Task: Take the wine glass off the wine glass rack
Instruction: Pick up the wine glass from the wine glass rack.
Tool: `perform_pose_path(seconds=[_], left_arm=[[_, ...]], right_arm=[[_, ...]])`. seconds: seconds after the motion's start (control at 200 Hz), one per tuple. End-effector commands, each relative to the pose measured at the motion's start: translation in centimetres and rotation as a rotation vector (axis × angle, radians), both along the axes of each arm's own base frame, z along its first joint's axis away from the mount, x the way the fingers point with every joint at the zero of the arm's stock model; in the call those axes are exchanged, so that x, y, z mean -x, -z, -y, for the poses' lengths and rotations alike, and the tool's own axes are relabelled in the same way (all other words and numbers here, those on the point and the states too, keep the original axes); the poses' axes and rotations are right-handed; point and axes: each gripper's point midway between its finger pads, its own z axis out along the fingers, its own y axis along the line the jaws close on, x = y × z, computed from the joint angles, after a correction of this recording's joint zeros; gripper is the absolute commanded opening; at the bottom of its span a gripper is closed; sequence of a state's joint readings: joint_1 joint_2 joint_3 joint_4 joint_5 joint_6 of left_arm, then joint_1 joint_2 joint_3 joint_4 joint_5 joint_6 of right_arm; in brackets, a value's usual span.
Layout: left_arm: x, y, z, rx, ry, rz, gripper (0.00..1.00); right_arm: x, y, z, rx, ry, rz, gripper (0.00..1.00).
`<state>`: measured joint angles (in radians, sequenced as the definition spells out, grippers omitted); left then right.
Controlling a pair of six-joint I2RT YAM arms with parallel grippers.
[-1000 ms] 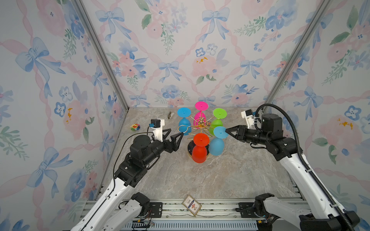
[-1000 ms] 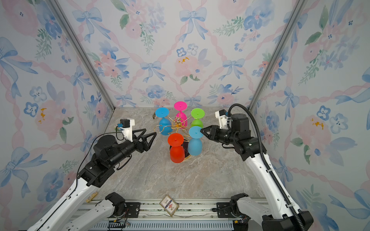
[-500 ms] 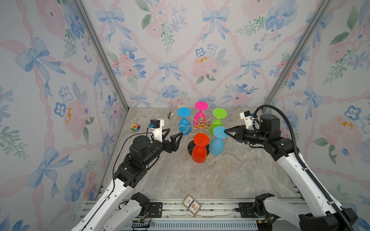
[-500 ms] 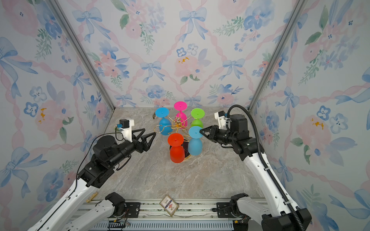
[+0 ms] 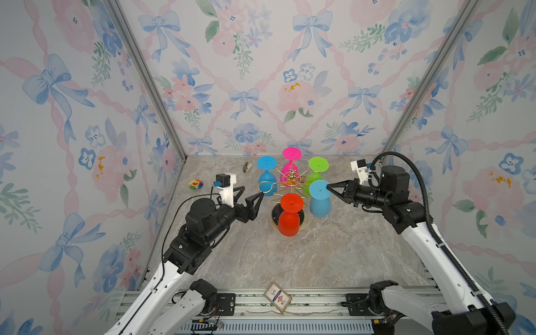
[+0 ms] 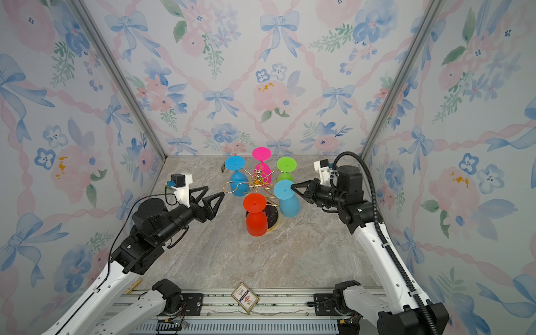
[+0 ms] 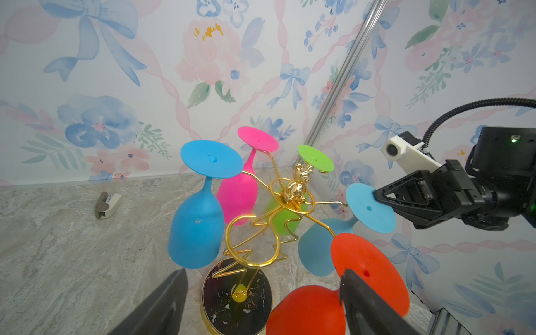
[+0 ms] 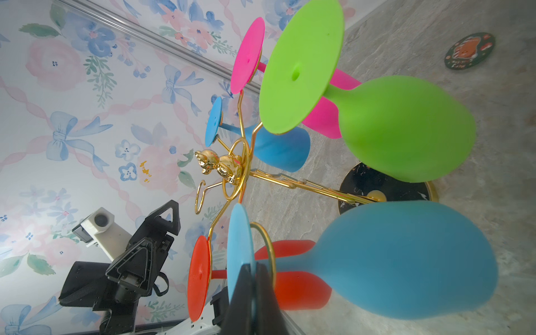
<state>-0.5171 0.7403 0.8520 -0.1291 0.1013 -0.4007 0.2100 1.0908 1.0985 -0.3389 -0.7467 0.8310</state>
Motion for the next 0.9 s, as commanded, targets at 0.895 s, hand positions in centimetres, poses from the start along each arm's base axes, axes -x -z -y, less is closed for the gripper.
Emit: perform_pose_path(seconds=[0.895], left_arm=[[0.1, 0.6, -0.6, -0.037, -0.023, 0.021, 0.85]], right_arm=[[-2.2, -1.4, -0.6, -0.184, 0.005, -0.028, 0.00]])
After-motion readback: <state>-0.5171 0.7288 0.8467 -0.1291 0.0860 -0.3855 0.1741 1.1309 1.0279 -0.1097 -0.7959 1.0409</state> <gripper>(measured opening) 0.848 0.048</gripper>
